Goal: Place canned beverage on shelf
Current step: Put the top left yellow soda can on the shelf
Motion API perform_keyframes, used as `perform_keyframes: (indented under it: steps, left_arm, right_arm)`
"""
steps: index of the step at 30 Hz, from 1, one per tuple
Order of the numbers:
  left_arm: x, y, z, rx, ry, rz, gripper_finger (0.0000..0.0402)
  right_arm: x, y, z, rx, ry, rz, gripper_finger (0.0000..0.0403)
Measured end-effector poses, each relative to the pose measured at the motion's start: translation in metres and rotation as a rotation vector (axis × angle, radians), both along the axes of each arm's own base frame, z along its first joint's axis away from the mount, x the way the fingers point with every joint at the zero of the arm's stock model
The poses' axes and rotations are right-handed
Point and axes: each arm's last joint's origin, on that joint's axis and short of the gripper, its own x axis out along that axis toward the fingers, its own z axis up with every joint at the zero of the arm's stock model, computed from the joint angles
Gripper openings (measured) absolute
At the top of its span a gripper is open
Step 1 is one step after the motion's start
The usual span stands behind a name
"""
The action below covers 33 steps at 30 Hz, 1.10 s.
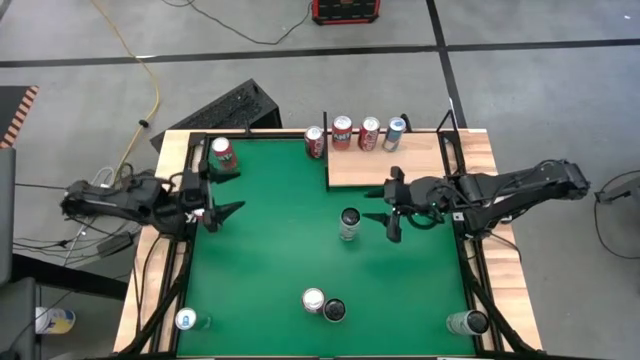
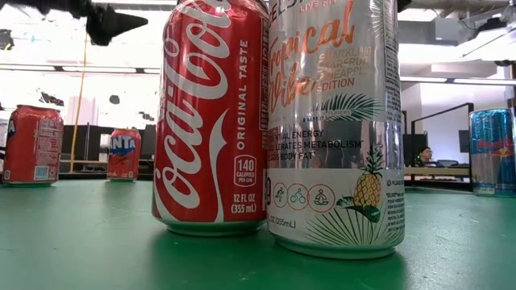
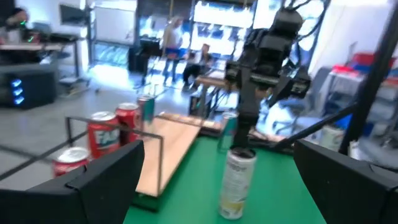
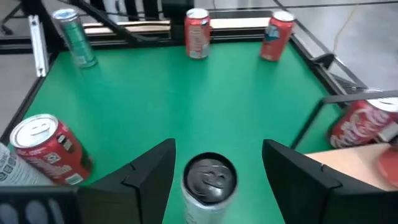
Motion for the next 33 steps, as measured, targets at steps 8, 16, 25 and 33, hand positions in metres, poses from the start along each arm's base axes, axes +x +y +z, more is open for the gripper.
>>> perform_keyframes:
  steps: [8, 16, 25, 33]
  left_arm:
    - [0.003, -0.002, -0.052, 0.011, -0.037, -0.042, 0.0397]
    - [0.007, -0.005, -0.077, -0.029, 0.030, -0.147, 0.0397]
    - [0.009, -0.006, -0.094, -0.045, 0.093, -0.180, 0.0396]
    - [0.009, -0.006, -0.098, -0.065, 0.127, -0.182, 0.0396]
  right_arm:
    - [0.024, -0.002, -0.018, -0.044, 0.046, -0.002, 0.0267]
    - [0.037, -0.004, -0.035, -0.054, 0.123, -0.011, 0.0267]
    - [0.039, -0.005, -0.040, -0.027, 0.142, -0.012, 0.0267]
    - [0.042, -0.006, -0.043, 0.000, 0.163, -0.022, 0.0267]
